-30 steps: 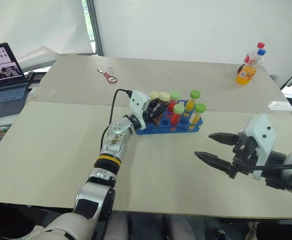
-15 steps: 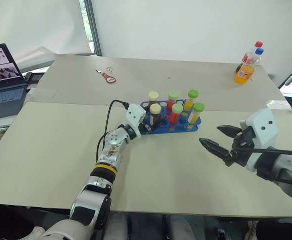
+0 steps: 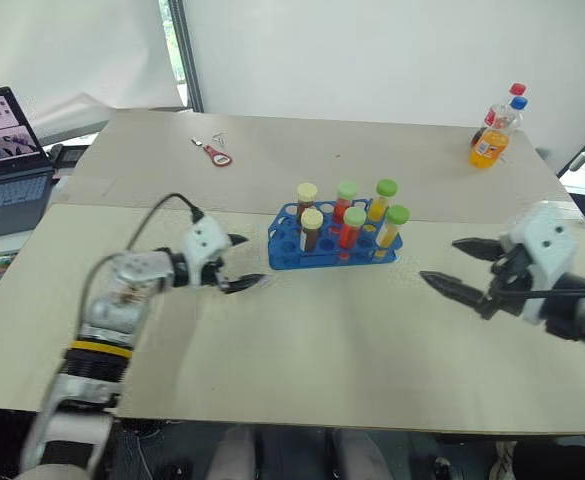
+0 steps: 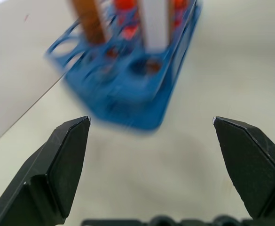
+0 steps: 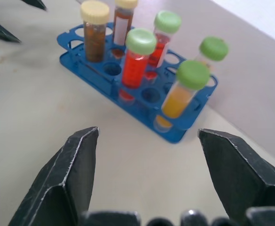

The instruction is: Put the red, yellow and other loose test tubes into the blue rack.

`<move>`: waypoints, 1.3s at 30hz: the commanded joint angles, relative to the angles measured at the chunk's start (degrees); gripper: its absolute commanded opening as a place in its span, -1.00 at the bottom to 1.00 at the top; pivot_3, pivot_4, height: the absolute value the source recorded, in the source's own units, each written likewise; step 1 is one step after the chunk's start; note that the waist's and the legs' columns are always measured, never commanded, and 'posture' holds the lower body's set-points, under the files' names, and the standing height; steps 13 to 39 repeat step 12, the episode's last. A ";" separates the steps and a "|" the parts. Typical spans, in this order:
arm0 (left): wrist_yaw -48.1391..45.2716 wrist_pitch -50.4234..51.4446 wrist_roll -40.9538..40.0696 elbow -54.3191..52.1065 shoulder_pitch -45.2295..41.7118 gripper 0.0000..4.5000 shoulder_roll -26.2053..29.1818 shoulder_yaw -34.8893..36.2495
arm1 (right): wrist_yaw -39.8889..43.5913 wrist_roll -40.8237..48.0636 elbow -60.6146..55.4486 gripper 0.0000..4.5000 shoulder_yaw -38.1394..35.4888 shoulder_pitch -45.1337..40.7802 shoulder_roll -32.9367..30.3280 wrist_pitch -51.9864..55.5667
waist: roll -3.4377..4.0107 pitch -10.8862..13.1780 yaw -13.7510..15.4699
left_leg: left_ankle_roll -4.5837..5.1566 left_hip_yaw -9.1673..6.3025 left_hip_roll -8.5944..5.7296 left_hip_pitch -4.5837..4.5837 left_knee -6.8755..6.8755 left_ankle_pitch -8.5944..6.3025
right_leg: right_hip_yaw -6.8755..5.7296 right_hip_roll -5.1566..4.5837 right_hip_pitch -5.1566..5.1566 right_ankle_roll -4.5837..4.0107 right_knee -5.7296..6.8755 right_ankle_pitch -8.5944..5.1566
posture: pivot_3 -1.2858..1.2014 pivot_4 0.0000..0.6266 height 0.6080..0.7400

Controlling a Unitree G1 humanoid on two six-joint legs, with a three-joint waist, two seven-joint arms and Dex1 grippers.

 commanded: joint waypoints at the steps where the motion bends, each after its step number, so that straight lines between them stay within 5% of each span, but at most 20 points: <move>1: -3.07 3.29 -1.87 -5.02 0.83 1.00 5.19 2.82 | 9.13 -2.11 5.39 0.99 -3.10 -0.82 -2.58 -4.34 | 0.01 0.00 0.04 | 0.00 0.01 0.00 -0.01 -0.02 0.00 | 0.00 0.00 -0.01 0.00 -0.02 0.00 | 0.03 -0.52 0.89; 12: -2.27 11.59 -4.02 -10.32 4.22 1.00 7.73 4.65 | 16.61 -11.16 13.31 0.99 3.63 -6.58 -2.76 -11.12 | 0.03 0.01 0.14 | 0.02 0.43 0.05 0.00 -0.02 -0.01 | 0.01 0.02 -0.06 -0.03 0.05 -0.04 | 0.03 -0.52 0.89; 39: -2.27 11.59 -4.02 -10.32 4.22 1.00 7.73 4.65 | 16.61 -11.16 13.31 0.99 3.63 -6.58 -2.76 -11.12 | 0.03 0.01 0.14 | 0.02 0.43 0.05 0.00 -0.02 -0.01 | 0.01 0.02 -0.06 -0.03 0.05 -0.04 | 0.03 -0.52 0.89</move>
